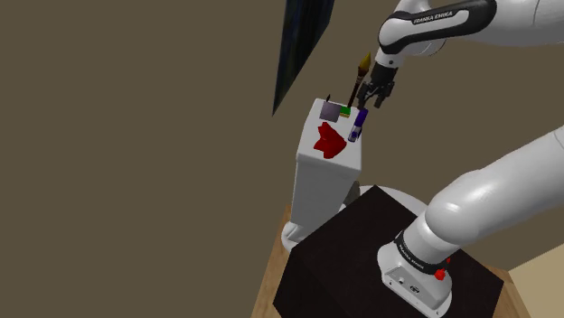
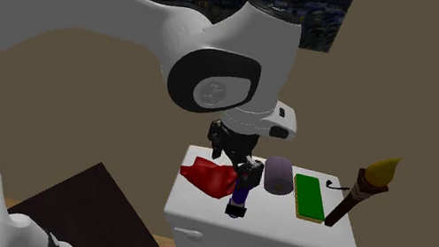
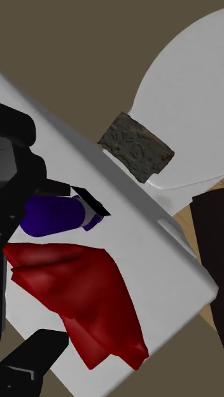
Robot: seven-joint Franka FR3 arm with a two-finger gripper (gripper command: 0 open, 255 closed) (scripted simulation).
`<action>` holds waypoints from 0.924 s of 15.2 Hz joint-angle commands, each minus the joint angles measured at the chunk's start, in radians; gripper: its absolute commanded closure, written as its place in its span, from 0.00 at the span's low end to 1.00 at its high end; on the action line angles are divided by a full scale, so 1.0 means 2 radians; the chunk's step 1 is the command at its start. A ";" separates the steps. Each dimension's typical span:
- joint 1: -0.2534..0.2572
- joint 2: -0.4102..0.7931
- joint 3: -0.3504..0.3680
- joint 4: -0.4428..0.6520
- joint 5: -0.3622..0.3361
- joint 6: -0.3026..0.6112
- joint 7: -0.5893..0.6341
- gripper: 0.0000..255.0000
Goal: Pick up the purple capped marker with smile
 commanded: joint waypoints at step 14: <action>-0.004 0.071 -0.024 -0.007 0.017 0.080 -0.037 1.00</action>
